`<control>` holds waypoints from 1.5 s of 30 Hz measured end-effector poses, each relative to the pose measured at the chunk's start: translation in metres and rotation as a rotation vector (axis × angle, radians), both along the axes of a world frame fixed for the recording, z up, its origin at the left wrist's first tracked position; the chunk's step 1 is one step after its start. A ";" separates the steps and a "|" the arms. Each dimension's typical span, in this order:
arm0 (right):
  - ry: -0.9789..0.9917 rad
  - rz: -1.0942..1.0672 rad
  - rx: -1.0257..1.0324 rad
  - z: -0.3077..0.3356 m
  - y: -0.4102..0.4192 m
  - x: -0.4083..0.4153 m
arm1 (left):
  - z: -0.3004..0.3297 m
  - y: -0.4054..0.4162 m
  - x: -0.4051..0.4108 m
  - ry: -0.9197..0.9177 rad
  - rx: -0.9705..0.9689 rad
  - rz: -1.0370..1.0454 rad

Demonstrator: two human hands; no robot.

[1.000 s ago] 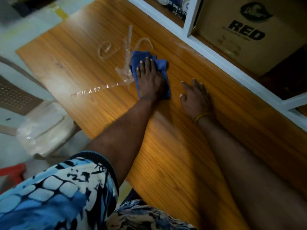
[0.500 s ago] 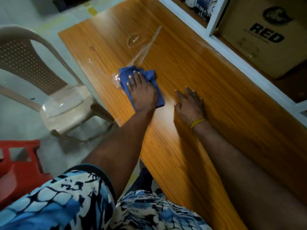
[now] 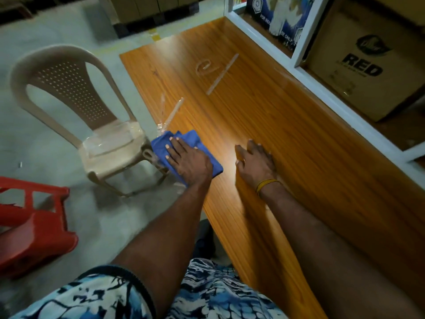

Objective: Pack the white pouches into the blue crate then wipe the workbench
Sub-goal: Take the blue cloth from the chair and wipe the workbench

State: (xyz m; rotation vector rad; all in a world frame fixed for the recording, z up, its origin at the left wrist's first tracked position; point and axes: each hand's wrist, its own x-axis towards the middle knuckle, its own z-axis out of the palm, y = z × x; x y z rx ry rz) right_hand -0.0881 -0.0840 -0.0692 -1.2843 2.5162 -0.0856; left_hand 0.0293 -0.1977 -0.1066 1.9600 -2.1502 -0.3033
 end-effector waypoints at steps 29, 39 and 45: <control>-0.038 -0.161 -0.125 -0.010 0.037 -0.003 | 0.000 0.004 -0.018 0.007 -0.127 -1.106; -0.055 -0.401 -0.166 -0.016 0.007 -0.046 | 0.005 -0.056 -0.102 0.007 -0.030 -1.454; 0.041 -0.461 -0.172 -0.018 -0.010 -0.077 | 0.001 -0.099 -0.189 0.013 -0.023 -1.741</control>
